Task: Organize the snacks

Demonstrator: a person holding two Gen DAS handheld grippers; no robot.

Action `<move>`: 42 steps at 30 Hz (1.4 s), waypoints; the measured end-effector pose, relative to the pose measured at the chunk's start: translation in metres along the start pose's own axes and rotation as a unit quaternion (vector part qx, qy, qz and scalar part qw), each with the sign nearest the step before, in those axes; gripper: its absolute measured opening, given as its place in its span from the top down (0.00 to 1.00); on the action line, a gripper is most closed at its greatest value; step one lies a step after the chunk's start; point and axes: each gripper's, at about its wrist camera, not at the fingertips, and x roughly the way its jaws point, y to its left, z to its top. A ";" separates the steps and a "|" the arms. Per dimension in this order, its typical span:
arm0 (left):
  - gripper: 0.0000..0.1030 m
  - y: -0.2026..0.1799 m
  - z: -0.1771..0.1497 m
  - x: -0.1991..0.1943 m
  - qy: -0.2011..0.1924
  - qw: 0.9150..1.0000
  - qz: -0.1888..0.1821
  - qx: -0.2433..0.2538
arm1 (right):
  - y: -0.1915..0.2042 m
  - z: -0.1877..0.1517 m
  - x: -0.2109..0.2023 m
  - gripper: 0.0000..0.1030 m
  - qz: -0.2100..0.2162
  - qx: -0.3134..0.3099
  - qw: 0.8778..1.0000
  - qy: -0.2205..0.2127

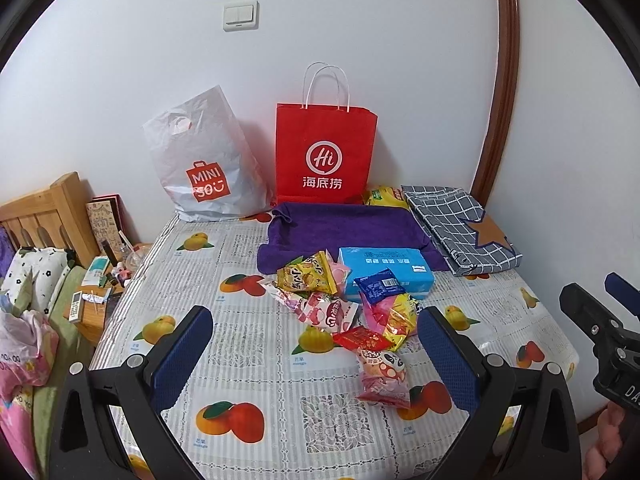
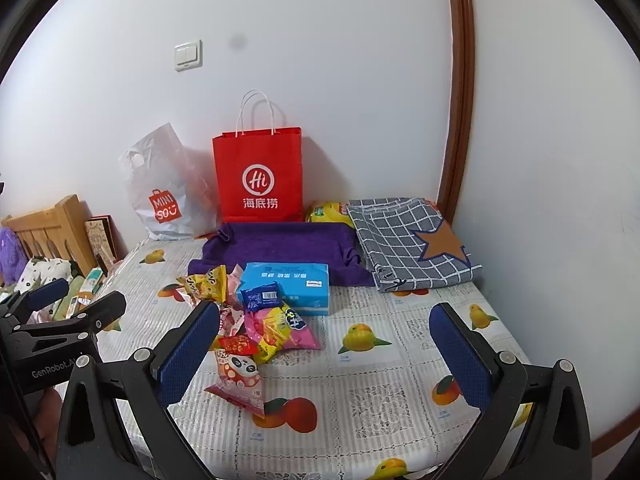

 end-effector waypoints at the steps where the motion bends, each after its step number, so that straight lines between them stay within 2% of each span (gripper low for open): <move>1: 0.01 0.001 0.001 0.000 0.000 1.000 0.000 -0.001 | 0.000 -0.002 0.000 0.00 0.000 -0.001 1.000 -0.001; 42: 0.01 0.003 -0.001 -0.004 -0.008 1.000 0.004 -0.006 | 0.001 -0.009 -0.005 0.00 0.003 0.001 1.000 -0.008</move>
